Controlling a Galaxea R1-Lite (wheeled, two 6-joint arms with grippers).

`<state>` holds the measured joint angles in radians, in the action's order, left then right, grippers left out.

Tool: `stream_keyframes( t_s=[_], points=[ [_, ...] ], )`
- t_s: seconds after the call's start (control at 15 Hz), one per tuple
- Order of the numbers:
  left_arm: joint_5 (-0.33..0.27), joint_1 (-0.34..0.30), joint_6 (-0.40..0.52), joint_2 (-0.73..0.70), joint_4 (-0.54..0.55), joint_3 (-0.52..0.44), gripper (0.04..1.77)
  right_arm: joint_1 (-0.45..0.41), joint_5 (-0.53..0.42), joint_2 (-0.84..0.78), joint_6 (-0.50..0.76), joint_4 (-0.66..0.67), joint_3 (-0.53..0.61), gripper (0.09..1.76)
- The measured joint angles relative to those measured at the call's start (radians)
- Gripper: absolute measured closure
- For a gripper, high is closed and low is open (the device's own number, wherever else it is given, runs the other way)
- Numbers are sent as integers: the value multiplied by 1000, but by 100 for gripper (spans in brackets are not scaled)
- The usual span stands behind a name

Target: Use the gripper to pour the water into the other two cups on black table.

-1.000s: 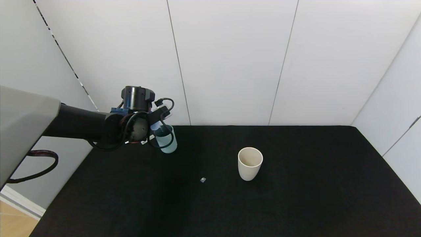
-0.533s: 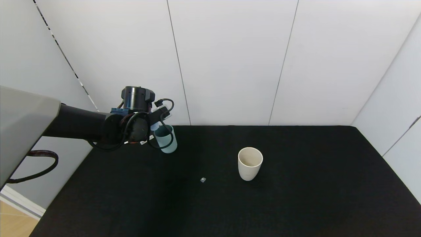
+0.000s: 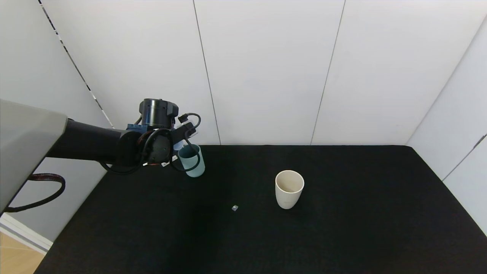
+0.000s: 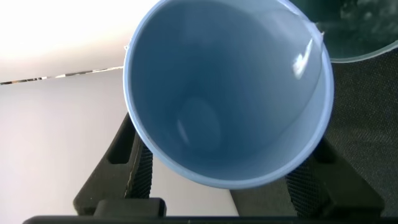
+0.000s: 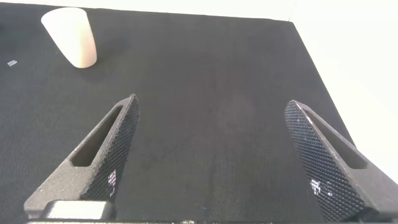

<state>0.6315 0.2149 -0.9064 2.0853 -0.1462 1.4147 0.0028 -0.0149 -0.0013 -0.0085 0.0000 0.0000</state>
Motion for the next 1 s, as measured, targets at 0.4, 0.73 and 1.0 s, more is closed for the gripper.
stream_keyframes(
  t_s=[0.4,0.73,1.0],
  points=[
    [-5,-1,22,-16,-121,-28,62,0,0,0,0,0,0,14],
    [-35,-3,175,-52,-132,-84,62,0,0,0,0,0,0,14],
    [-77,-3,251,-114,-131,-134,62,0,0,0,0,0,0,14]
  ],
)
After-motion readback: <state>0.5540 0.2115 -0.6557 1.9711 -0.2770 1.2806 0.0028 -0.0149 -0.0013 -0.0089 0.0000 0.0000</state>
